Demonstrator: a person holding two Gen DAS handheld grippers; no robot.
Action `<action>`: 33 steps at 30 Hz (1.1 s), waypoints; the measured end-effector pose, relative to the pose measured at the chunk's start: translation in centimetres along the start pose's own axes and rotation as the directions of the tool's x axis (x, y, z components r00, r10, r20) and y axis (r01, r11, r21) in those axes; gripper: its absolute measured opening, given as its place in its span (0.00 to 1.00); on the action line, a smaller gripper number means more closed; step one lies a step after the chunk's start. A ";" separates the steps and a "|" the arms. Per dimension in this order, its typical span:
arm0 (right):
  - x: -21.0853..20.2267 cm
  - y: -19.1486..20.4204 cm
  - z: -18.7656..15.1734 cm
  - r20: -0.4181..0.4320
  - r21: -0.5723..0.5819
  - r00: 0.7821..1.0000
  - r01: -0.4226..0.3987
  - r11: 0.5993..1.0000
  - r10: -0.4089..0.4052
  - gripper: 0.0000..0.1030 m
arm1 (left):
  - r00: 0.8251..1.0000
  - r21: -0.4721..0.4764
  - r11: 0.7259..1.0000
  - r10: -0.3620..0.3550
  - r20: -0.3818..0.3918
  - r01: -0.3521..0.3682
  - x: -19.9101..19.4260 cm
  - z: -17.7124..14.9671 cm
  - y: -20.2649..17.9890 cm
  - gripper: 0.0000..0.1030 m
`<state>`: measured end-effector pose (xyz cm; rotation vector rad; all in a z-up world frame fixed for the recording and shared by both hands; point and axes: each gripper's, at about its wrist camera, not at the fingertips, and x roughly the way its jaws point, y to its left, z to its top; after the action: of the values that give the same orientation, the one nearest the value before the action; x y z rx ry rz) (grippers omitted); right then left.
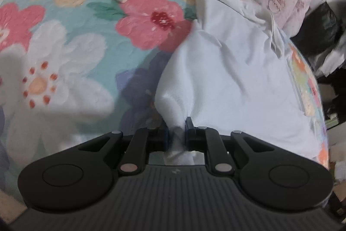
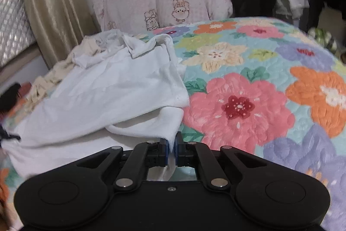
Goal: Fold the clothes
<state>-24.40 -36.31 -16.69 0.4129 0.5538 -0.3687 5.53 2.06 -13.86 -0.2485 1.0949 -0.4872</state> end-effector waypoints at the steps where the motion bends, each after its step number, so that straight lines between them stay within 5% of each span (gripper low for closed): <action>1: 0.1 -0.1 -0.1 -0.004 0.000 1.000 0.005 1.000 -0.005 0.06 | 1.000 0.008 1.000 0.010 0.002 -0.010 0.0 -0.1 -0.1 0.12; 9: -1.0 0.0 0.2 0.035 0.057 0.999 0.028 0.998 -0.030 0.05 | 0.998 -0.056 0.997 -0.054 0.031 0.055 -1.0 0.0 0.4 0.12; 15: -2.3 0.7 0.7 0.030 0.000 0.996 0.079 0.997 -0.078 0.05 | 0.997 0.007 0.997 -0.073 0.034 0.073 -2.3 -0.7 -0.6 0.10; 22: -0.7 -1.0 -1.3 -0.084 0.069 0.988 0.133 0.989 -0.127 0.08 | 1.000 0.082 0.997 0.013 -0.021 -0.012 -1.8 -1.0 -1.5 0.13; 26: -1.6 -1.1 -1.0 -0.107 0.075 0.980 0.174 0.982 -0.166 0.30 | 0.999 0.112 0.993 -0.036 0.041 0.031 -3.6 -1.2 -2.0 0.39; 33: -4.3 0.0 1.2 -0.071 0.057 0.985 0.161 0.985 -0.157 0.33 | 0.991 0.117 0.991 -0.080 0.107 0.067 -6.1 -1.0 -2.0 0.43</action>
<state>-27.32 -35.87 -13.30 0.4436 0.6437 -0.5280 1.96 3.39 -8.68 -0.2145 0.9483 -0.5924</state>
